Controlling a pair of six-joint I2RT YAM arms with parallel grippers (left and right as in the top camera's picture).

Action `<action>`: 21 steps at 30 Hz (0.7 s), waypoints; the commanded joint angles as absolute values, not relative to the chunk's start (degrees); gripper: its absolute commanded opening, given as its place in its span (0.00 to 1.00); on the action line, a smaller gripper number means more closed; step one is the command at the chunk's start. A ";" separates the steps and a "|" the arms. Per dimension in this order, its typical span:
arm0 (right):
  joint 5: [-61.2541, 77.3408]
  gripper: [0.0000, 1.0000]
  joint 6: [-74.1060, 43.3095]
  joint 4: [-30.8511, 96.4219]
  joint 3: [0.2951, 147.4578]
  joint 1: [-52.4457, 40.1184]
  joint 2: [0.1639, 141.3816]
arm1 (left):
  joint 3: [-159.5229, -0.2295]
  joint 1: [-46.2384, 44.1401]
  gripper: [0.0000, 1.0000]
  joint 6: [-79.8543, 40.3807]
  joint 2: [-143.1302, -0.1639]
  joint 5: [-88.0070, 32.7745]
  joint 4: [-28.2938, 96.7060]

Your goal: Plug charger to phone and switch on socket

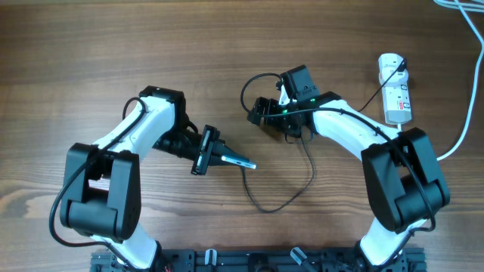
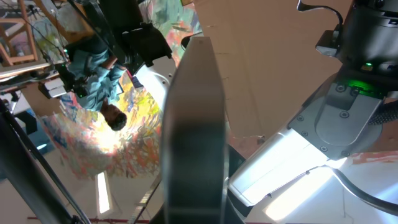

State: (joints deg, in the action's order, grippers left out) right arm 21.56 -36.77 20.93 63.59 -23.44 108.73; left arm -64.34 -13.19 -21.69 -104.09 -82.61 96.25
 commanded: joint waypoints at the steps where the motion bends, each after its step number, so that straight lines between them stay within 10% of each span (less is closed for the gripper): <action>1: 17.43 1.00 -36.18 21.65 62.30 -23.03 110.41 | -64.55 -13.23 0.04 -21.19 -103.72 -85.67 96.62; 8: 17.43 1.00 -36.18 21.65 62.28 -23.03 110.41 | -64.55 -13.23 0.04 -21.21 -103.72 -89.84 83.09; 15: 17.43 1.00 -36.18 21.65 62.30 -23.03 110.41 | -64.58 -13.23 0.05 -37.41 -103.72 -90.15 34.79; 16: 17.43 1.00 -36.18 21.65 62.30 -23.03 110.41 | -64.58 -13.23 0.18 -38.30 -103.72 -90.15 25.28; 21: 17.43 1.00 -36.18 21.65 62.30 -23.03 110.41 | -64.55 -13.23 0.04 -35.83 -103.72 -90.39 11.40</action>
State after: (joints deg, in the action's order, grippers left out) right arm 20.71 -36.77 20.95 63.70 -23.42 108.73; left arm -64.03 -13.19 -36.14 -104.05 -88.01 11.55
